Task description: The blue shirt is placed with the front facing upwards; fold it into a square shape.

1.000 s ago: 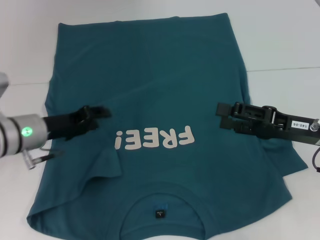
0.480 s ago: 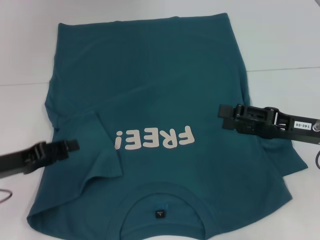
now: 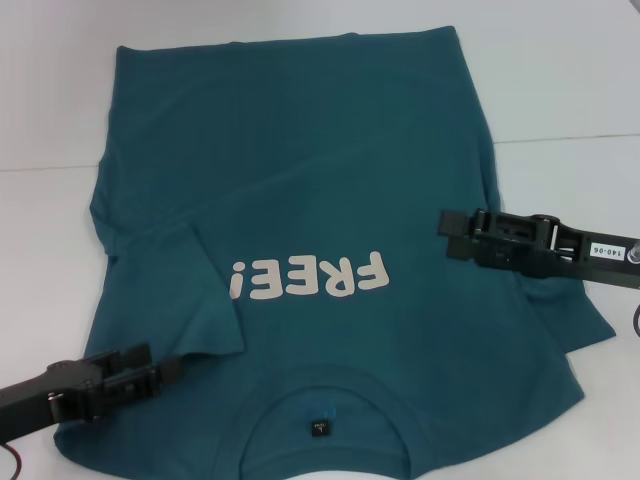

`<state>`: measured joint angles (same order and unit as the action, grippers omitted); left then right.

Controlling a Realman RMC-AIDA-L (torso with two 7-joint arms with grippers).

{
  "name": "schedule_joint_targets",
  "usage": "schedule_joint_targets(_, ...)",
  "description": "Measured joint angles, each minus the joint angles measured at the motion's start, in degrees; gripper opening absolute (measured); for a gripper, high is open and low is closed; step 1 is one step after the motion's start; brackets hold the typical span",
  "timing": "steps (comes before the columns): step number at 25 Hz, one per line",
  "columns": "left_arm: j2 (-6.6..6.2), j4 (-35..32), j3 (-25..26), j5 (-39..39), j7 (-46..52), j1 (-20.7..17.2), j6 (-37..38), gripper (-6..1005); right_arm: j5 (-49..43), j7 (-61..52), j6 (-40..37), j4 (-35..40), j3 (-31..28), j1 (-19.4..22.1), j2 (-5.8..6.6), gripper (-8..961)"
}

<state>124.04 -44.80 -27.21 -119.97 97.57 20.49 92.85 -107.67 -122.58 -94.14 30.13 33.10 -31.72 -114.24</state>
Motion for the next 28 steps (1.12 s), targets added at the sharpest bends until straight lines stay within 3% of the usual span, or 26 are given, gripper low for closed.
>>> schedule_joint_targets(4,-0.20,0.83,1.32,0.27,-0.35,-0.10,3.03,655,-0.01,0.64,0.04,0.03,-0.04,0.16,0.42,942)
schedule_joint_targets(7,-0.20,1.41,1.26,0.28,-0.29,-0.05,3.56,824,-0.01,1.26,0.18,0.04,0.04,0.18,0.51,943)
schedule_joint_targets(10,-0.19,2.57,1.22,0.45,0.54,0.22,4.37,824,-0.01,1.93,0.23,0.19,0.08,0.55,1.14,943)
schedule_joint_targets(11,-0.18,2.84,1.30,0.66,1.27,0.24,4.52,824,-0.01,1.95,0.15,0.24,0.09,0.75,1.60,943)
schedule_joint_targets(12,-0.18,3.11,1.37,1.04,2.24,0.26,4.67,824,-0.02,1.35,-0.16,0.41,0.11,1.36,3.19,944)
schedule_joint_targets(13,-0.17,3.26,1.39,1.70,3.45,0.25,4.77,824,-0.02,1.35,-0.16,0.41,0.11,1.36,3.19,944)
schedule_joint_targets(17,-0.16,3.53,1.49,4.53,5.36,-0.10,5.67,824,-1.26,-1.51,-0.83,2.69,0.03,3.00,6.60,942)
schedule_joint_targets(19,-0.15,4.00,1.50,5.86,5.48,-0.17,6.44,824,-2.63,-3.76,-1.03,5.90,-0.33,3.84,7.29,943)
schedule_joint_targets(21,-0.13,4.79,1.51,6.98,5.50,0.02,7.14,824,-4.39,-7.51,-0.71,11.65,-0.98,5.05,7.53,943)
schedule_joint_targets(28,-0.11,4.90,1.56,7.71,5.61,0.22,7.22,824,-10.84,-13.30,1.36,16.50,-4.51,5.06,7.91,944)
